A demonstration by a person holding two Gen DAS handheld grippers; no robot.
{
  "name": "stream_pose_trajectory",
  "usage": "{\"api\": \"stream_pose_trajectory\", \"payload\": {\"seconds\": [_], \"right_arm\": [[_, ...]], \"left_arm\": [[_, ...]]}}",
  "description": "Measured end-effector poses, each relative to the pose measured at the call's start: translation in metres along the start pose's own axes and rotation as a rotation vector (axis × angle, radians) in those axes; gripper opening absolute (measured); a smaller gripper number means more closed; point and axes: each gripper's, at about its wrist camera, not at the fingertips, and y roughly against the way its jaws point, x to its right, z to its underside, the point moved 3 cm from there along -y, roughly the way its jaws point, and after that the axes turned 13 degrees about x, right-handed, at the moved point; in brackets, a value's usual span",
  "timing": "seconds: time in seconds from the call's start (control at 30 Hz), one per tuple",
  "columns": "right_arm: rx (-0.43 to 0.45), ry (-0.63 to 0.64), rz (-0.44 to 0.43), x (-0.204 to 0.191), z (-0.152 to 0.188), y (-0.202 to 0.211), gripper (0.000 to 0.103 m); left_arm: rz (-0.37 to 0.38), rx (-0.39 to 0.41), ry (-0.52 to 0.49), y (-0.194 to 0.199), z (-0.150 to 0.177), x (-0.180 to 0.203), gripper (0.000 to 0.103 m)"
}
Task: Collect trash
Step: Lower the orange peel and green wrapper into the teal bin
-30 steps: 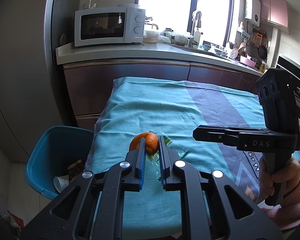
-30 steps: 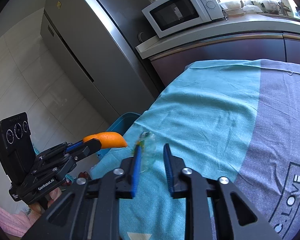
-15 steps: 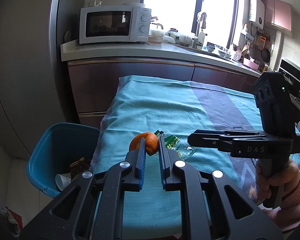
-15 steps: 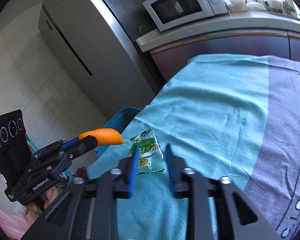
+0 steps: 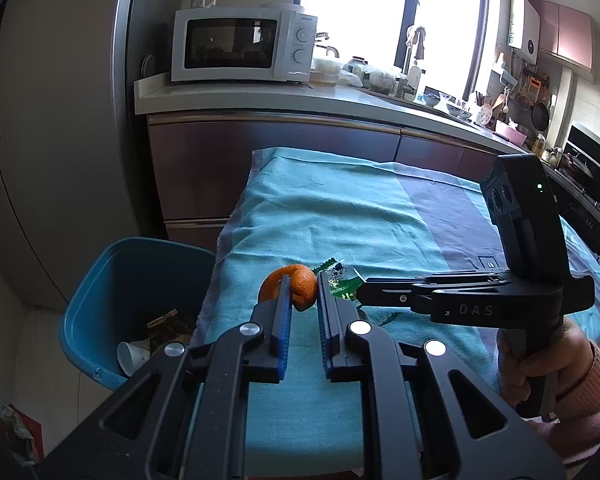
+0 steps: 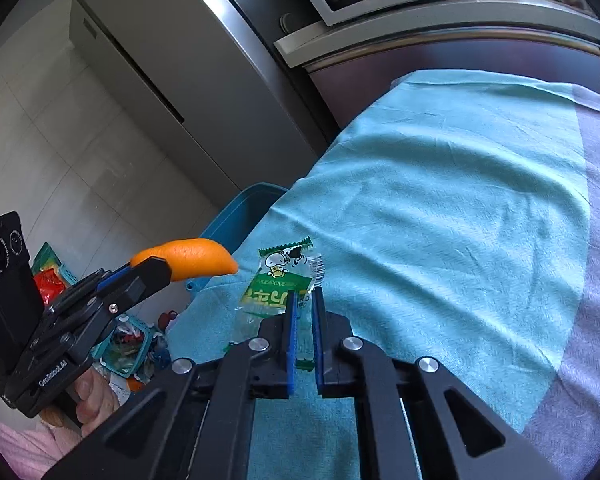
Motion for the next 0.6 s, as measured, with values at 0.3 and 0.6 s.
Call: {"api": "stream_pose_trajectory", "payload": {"seconds": [0.3,0.6], "right_arm": [[0.042,0.015,-0.017,-0.009,-0.011,0.009,0.002],[0.071,0.037,-0.041,-0.021,-0.025,0.008,0.002]], "left_arm": [[-0.024,0.011,0.007,0.003,-0.002,-0.012,0.013],[-0.048,0.021,0.013,0.006,-0.006,-0.023,0.013]]}}
